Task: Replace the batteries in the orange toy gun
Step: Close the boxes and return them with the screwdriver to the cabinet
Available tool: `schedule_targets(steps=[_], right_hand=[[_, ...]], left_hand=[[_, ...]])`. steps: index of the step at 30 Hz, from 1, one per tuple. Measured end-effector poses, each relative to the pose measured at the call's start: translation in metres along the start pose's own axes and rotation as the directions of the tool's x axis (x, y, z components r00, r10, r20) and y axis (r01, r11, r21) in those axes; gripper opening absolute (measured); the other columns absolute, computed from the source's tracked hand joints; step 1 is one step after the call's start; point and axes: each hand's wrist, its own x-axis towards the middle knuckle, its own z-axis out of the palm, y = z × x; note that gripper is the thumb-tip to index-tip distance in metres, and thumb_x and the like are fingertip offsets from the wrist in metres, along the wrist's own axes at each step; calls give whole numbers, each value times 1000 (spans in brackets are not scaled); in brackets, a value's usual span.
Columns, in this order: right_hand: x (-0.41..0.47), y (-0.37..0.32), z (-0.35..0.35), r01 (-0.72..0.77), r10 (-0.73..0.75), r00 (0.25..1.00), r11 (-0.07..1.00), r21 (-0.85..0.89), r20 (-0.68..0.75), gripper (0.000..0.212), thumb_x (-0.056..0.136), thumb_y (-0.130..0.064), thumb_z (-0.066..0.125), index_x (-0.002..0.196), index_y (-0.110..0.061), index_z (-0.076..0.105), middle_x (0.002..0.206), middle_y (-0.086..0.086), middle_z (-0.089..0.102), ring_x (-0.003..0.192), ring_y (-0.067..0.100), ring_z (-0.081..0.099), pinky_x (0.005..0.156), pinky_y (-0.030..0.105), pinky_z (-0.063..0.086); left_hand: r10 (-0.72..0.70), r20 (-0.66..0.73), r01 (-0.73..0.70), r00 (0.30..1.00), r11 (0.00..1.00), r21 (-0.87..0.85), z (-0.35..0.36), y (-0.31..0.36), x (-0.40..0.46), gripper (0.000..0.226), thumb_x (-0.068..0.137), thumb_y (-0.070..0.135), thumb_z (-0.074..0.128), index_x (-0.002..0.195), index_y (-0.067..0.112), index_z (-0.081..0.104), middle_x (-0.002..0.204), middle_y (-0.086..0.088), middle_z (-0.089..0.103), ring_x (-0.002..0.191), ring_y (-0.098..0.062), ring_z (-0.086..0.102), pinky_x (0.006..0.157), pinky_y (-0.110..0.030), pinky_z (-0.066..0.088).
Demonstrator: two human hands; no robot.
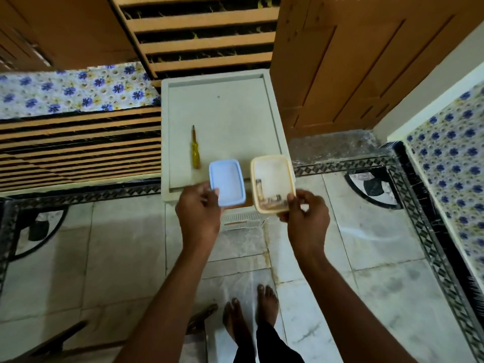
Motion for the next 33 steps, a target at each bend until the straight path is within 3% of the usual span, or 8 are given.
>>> schedule_targets(steps=[7,12,14,17,22,25,28,33], right_hand=[[-63,44,-35,-84,84,996,996,-42,0,10,103,-17,66,100,-26,62,116,16,65,82,36,75,51,19,57],[-53,107,-13,-133,133,991,981,-144,-8,20,102,-18,67,94,-34,59,114,16,63,88,40,74,54,26,62],[-40,128,5,-137,139,990,971,-198,-6,15,98,-29,67,91,-40,60,109,13,64,86,39,75,63,46,66],[-10,159,36,-136,141,990,957,-256,3,7,92,-35,62,90,-34,69,102,11,66,81,38,75,68,52,65],[46,197,96,-165,158,985,978,-125,-64,18,97,-23,68,109,-10,74,105,13,68,88,35,75,73,50,66],[66,205,121,-211,209,970,978,0,-127,14,97,-12,70,110,-6,73,100,12,72,86,29,77,73,49,67],[76,207,135,-198,206,961,978,62,-186,18,90,-16,78,105,-10,71,96,8,74,88,29,76,83,48,65],[80,208,151,-219,261,933,958,186,-246,34,75,-22,88,95,-23,61,94,12,75,87,27,76,86,46,63]], left_hand=[[-73,92,72,993,997,18,-13,-56,-77,18,96,15,71,112,8,74,94,-4,64,75,-27,72,73,-51,61],[-109,121,87,987,981,173,16,-107,-76,21,96,9,69,115,3,75,96,-4,60,86,-19,63,70,-8,37],[-129,132,100,983,974,204,34,-129,-63,20,97,10,68,114,3,75,102,-10,63,90,-25,66,78,-16,42],[-179,122,161,976,976,147,61,-160,-34,17,95,8,71,109,1,74,108,-16,65,81,-29,71,74,-44,64],[-236,75,230,969,970,78,106,-192,28,10,93,7,73,99,-1,74,105,-12,70,91,-37,75,67,-49,66],[-257,36,257,966,966,-7,125,-201,57,11,97,7,68,102,-2,71,102,-10,71,72,-19,76,66,-43,66],[-290,40,293,956,946,-138,137,-201,74,13,99,3,63,111,1,65,102,-3,66,58,-3,66,69,-38,65],[-271,70,279,960,945,-173,141,-203,85,11,96,-1,65,101,6,59,104,-7,63,74,-19,67,76,-50,65]])
